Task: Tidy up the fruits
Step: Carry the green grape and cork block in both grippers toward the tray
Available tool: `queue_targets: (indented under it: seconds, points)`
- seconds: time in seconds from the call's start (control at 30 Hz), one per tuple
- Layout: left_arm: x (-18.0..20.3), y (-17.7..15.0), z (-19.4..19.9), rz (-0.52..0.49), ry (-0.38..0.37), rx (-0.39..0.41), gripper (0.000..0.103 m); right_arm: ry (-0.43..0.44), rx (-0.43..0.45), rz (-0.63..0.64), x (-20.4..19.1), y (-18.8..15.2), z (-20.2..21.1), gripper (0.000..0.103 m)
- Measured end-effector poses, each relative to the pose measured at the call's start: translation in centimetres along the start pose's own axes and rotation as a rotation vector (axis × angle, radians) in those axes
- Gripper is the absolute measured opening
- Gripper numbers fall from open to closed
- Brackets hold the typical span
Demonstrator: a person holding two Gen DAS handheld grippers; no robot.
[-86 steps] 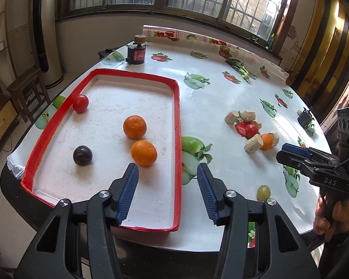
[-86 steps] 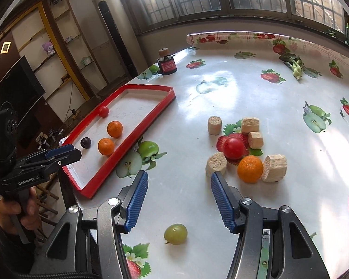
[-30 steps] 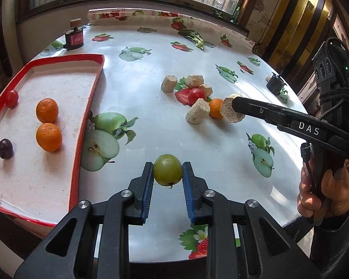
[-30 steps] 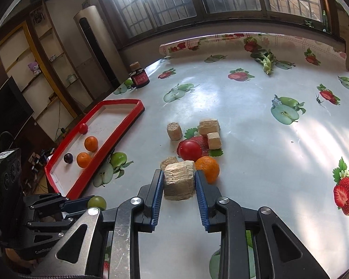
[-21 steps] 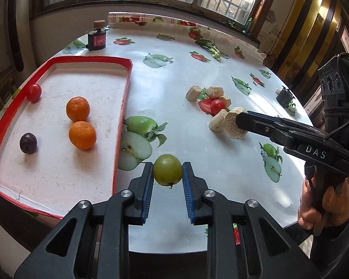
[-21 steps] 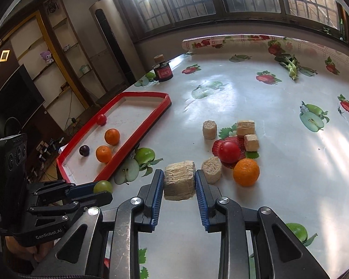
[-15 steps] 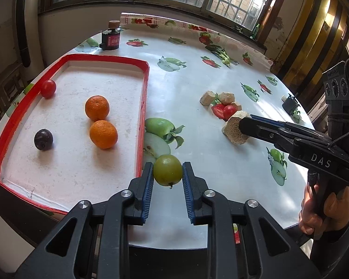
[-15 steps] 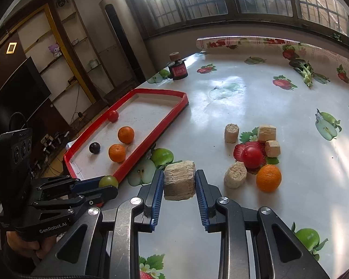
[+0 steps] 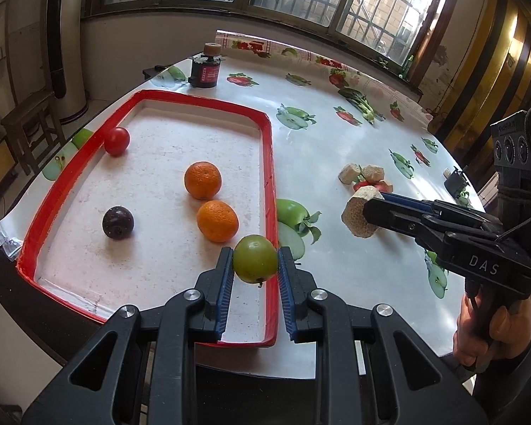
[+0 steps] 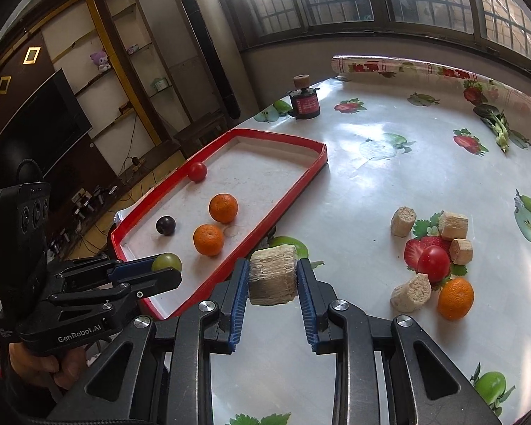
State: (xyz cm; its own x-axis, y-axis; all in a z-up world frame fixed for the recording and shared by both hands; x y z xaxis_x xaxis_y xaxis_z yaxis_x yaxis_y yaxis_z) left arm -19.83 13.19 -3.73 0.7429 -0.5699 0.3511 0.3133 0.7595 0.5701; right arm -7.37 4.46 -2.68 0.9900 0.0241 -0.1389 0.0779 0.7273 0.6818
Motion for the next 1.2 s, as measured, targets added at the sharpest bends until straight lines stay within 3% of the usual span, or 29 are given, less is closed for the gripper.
queue_targets:
  seconds: [0.37, 0.7, 1.2]
  points:
    - [-4.5, 3.2, 0.8, 0.058, 0.06, 0.05, 0.022, 0.05, -0.015, 0.03, -1.6, 2.8, -3.1, 0.028]
    - [-7.8, 7.5, -0.9, 0.074, 0.124, 0.07, 0.022, 0.078, -0.031, 0.049, -2.1, 7.0, -7.7, 0.028]
    - [-9.9, 8.8, -5.6, 0.094, 0.177, -0.01, 0.022, 0.079, -0.127, 0.066, -1.0, 9.3, -15.4, 0.028]
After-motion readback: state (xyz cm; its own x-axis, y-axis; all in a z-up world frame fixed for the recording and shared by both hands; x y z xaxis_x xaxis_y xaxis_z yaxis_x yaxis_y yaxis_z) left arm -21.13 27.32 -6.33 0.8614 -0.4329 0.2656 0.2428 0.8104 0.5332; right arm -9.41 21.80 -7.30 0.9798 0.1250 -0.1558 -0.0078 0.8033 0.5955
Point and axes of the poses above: each gripper's, at about its wrist camera, not at the fingertips, and z roughly against the way its jaws point, x to its right, y to its top, the point moved 6 cm from there along -z, roughly the way its jaws point, and after that the axes turned 10 degrees about z, right-handed, at the moved point
